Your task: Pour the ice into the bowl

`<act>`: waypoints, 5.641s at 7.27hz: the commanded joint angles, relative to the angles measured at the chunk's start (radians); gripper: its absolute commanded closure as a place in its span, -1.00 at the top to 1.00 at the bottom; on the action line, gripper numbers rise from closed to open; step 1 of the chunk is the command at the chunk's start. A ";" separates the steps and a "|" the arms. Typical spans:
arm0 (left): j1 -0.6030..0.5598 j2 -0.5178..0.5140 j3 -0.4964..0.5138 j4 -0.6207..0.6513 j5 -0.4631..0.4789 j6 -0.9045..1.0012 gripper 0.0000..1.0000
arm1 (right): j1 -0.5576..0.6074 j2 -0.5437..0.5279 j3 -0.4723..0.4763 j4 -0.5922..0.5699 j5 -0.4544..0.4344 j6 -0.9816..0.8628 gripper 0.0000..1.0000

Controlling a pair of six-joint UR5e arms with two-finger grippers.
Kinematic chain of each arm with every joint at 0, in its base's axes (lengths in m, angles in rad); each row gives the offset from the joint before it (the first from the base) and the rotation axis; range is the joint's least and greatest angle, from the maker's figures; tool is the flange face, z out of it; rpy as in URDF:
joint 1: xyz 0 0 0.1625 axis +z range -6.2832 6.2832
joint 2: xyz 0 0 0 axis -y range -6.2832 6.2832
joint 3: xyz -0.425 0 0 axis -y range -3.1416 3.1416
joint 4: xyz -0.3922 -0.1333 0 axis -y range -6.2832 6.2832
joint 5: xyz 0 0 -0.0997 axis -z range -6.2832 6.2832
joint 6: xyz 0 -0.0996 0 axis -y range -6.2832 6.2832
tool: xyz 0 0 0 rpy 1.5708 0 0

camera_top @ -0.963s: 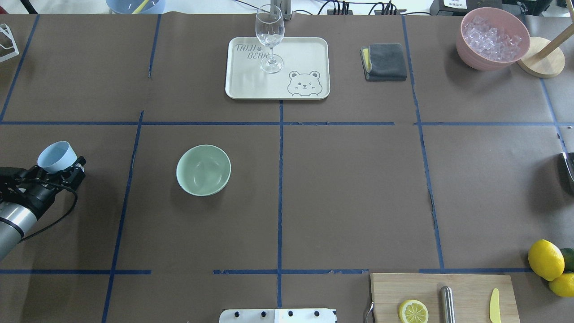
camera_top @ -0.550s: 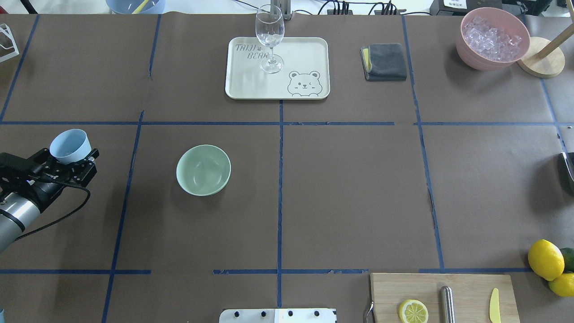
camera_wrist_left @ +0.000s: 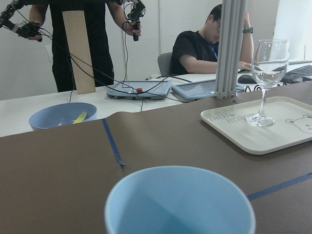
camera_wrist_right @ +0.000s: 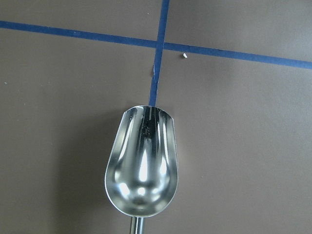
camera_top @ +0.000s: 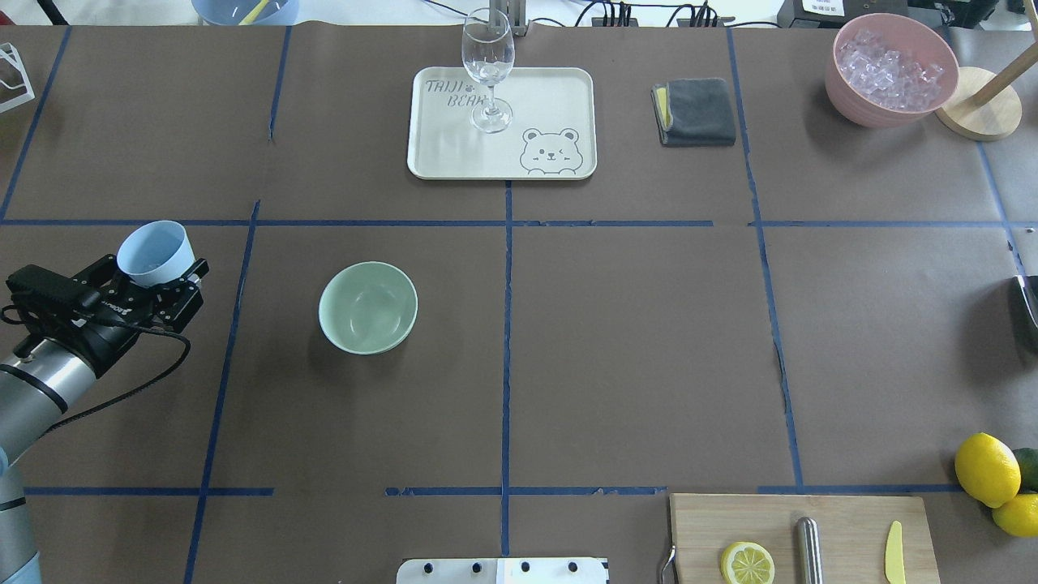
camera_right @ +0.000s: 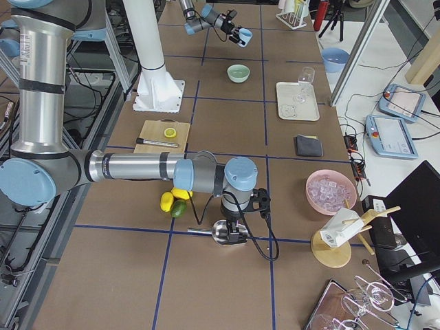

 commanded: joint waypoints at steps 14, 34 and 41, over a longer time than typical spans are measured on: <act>0.174 -0.227 0.011 0.456 0.369 0.821 -1.00 | 0.004 -0.032 -0.006 0.000 0.006 0.002 1.00; 0.182 -0.277 -0.003 0.454 0.472 1.756 -1.00 | 0.004 -0.032 -0.008 0.000 0.006 -0.001 1.00; 0.185 -0.275 -0.006 -0.002 0.463 1.453 -1.00 | 0.004 -0.031 -0.011 0.000 0.006 0.003 1.00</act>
